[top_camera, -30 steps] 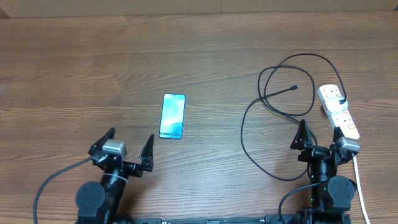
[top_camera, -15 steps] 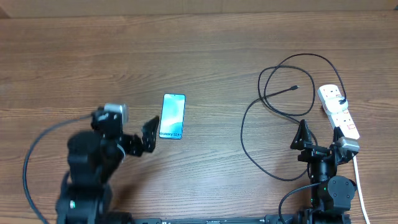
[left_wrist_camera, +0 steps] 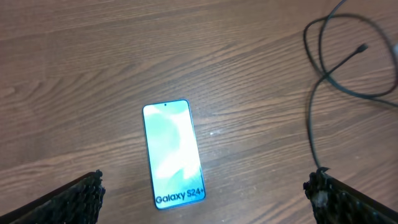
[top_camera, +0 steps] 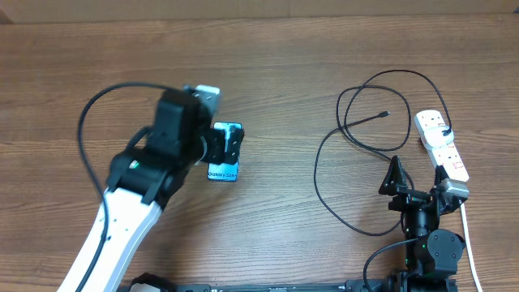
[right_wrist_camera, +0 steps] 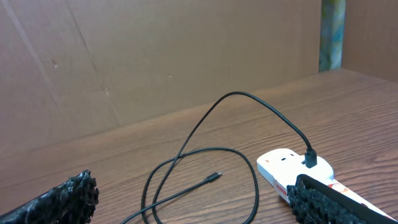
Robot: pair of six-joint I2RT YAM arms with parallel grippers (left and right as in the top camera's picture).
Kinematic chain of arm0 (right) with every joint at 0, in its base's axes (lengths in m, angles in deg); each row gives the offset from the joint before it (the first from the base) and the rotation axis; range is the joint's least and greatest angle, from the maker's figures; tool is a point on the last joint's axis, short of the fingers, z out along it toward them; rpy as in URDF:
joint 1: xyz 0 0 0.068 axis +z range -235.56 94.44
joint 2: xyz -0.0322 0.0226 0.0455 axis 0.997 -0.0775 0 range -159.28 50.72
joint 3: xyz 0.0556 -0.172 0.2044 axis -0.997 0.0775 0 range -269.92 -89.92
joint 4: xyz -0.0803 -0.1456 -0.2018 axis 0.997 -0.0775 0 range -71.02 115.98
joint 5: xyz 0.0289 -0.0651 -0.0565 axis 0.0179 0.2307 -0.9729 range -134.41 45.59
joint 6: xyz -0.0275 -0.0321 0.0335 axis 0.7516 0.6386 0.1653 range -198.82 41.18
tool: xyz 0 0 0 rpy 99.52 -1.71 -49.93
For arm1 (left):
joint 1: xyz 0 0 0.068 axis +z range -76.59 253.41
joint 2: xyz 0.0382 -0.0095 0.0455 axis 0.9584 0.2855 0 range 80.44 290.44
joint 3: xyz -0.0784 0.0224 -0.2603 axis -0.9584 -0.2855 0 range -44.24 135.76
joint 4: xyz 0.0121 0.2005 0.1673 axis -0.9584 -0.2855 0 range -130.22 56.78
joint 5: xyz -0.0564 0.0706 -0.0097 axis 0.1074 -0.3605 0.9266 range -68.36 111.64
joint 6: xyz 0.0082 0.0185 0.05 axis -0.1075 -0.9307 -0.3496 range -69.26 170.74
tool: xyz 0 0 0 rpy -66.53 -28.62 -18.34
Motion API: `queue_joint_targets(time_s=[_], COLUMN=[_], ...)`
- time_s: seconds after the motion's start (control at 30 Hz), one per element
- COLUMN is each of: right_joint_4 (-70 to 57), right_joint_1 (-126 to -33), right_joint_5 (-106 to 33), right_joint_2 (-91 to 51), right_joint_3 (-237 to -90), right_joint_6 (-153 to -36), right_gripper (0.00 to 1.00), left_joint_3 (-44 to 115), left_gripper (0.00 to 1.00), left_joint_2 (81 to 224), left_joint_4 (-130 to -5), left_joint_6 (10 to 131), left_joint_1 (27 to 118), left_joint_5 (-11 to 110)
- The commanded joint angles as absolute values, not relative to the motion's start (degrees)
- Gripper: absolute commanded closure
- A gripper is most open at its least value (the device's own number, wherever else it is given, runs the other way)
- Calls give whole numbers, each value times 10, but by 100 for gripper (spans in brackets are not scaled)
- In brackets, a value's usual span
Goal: Plug charger to phone and switch on socket
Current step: 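Move the left gripper forward over the blue phone and lower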
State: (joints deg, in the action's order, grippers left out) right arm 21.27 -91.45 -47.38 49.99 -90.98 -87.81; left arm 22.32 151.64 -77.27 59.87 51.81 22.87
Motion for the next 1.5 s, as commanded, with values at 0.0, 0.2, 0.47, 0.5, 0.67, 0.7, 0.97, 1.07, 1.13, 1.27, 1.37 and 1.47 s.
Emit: queue_joint_targets(time_s=[0.0,0.2,0.47,0.5,0.67,0.7,0.97,1.07,1.13,1.27,1.37,1.47], right_joint_4=[215,215,215,215,215,215,215,215,215,215,215,215], right_joint_1=[-912,-912,-912,-912,-912,-912,-912,-912,-912,-912,-912,-912], right_joint_5=[-471,-471,-471,-471,-471,-471,-471,-471,-471,-471,-471,-471], right_joint_2=[505,505,505,505,505,505,505,504,504,504,504,504], right_joint_3=[-904,-904,-904,-904,-904,-904,-904,-904,-904,-904,-904,-904], right_joint_6=[-873,-873,-873,-873,-873,-873,-873,-873,-873,-873,-873,-873], right_gripper=[0,0,0,0,0,0,0,0,0,0,0,0], left_joint_3=[250,250,250,250,250,250,250,250,250,250,250,250], left_gripper=[0,1,1,0,0,0,1,0,0,0,0,1], left_joint_2=[1549,1600,1662,1673,1732,1745,1816,1825,1832,1856,1884,1909], left_joint_4=[-771,-772,-763,-763,-766,-767,-758,-756,-749,-731,-725,-722], left_joint_6=[610,612,613,613,613,614,643,665,666,666,666,666], left_joint_1=[509,509,509,509,509,509,509,510,511,516,517,517], left_joint_5=[184,217,217,217,217,217,179,136,133,145,162,162])
